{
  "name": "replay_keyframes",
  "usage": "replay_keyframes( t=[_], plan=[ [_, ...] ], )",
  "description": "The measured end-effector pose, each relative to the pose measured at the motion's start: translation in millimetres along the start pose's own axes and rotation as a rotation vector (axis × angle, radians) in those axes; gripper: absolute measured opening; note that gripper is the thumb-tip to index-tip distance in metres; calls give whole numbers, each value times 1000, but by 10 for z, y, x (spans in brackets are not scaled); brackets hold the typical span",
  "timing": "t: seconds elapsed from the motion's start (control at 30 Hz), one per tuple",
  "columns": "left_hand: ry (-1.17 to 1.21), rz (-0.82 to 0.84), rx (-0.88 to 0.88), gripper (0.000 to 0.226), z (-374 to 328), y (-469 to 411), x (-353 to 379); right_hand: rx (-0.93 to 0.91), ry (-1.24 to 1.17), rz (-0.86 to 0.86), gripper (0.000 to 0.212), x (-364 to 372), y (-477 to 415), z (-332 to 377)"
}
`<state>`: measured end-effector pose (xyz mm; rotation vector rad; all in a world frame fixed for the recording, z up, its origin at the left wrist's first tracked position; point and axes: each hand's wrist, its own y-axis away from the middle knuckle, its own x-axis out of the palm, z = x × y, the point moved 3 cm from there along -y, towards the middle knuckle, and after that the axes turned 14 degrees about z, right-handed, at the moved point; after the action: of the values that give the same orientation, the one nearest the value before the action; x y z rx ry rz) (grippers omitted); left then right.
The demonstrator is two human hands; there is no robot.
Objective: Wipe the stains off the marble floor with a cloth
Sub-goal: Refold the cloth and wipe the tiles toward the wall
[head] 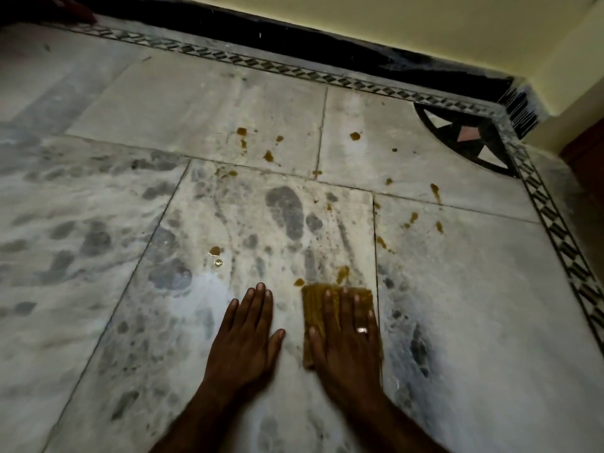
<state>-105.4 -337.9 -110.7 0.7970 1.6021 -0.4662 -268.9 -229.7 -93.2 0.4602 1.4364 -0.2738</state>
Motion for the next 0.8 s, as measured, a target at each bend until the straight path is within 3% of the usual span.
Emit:
replay_keyframes(
  t=[0.13, 0.33, 0.5, 0.6, 0.8],
  plan=[
    [11, -47, -6, 64, -18, -32, 3, -49, -18, 30, 68, -12, -407, 277],
    [15, -89, 5, 62, -1, -32, 12, -210, 46, 5, 65, 34, 249, 65],
    [39, -63, 0, 65, -19, -28, -3, 104, -9, 31, 64, -7, -63, -528],
    [52, -54, -3, 66, -11, -25, -2, 175, -66, 56, 68, -98, -539, -497],
    [49, -68, 5, 65, -13, -16, -14, -90, -16, 105, 68, -107, -610, 80]
  ],
)
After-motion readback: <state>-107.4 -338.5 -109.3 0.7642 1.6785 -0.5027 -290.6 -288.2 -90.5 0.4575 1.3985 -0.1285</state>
